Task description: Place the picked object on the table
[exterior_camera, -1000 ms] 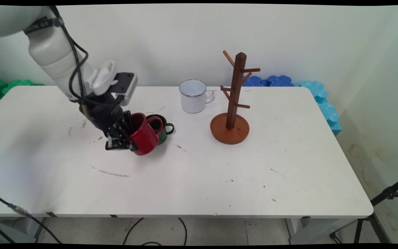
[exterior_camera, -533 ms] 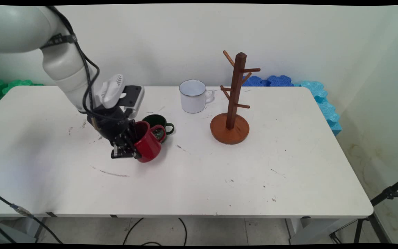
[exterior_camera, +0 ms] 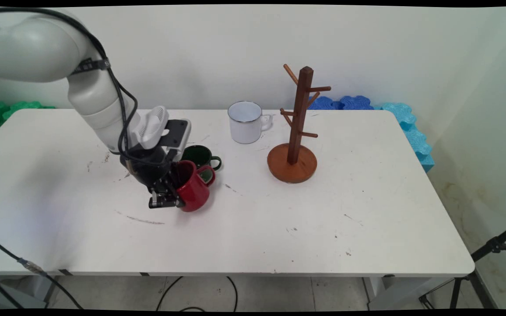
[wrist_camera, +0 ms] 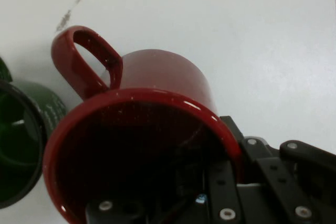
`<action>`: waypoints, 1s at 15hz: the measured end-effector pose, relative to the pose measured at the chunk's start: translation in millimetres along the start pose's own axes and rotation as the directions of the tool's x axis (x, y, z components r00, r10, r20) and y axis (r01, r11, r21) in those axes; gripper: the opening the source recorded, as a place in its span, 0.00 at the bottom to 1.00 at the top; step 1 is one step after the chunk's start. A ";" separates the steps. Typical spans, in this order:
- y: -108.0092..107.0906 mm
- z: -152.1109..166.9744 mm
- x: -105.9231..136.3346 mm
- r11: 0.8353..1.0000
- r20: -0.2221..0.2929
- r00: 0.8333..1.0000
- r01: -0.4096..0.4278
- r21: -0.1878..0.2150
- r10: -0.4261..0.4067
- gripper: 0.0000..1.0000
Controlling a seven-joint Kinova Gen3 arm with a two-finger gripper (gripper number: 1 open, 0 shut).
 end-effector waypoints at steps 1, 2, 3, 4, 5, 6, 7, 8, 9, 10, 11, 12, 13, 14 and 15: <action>-0.1 2.6 0.3 1.000 0.001 1.000 -0.001 0.001 0.001 0.00; -0.1 5.1 0.5 1.000 0.001 1.000 -0.002 0.002 0.002 0.00; -0.2 7.1 0.5 1.000 0.002 1.000 -0.003 0.002 0.003 0.00; -0.4 9.5 0.4 1.000 0.003 1.000 -0.003 0.003 0.003 0.00; -0.5 11.5 0.3 1.000 0.003 1.000 -0.003 0.004 0.003 0.00; -0.7 13.9 0.2 1.000 0.004 1.000 -0.004 0.004 0.004 0.00; -1.0 16.1 0.0 1.000 0.004 1.000 -0.004 0.005 0.004 0.00; -1.3 18.3 -0.2 1.000 0.005 1.000 -0.004 0.005 0.004 0.00; -1.6 20.1 -0.4 1.000 0.006 1.000 -0.004 0.006 0.004 0.00; -1.9 21.3 -0.6 1.000 0.006 1.000 -0.004 0.006 0.004 0.00; -2.4 23.2 -0.9 1.000 0.007 1.000 -0.004 0.007 0.004 0.00; -2.8 24.9 -1.0 1.000 0.007 1.000 -0.005 0.007 0.005 0.00; -3.1 25.9 -1.0 1.000 0.006 1.000 -0.005 0.008 0.005 0.00; -3.4 27.3 -1.0 1.000 0.005 1.000 -0.005 0.008 0.005 0.00; -3.8 28.8 -0.9 1.000 0.004 1.000 -0.004 0.009 0.004 1.00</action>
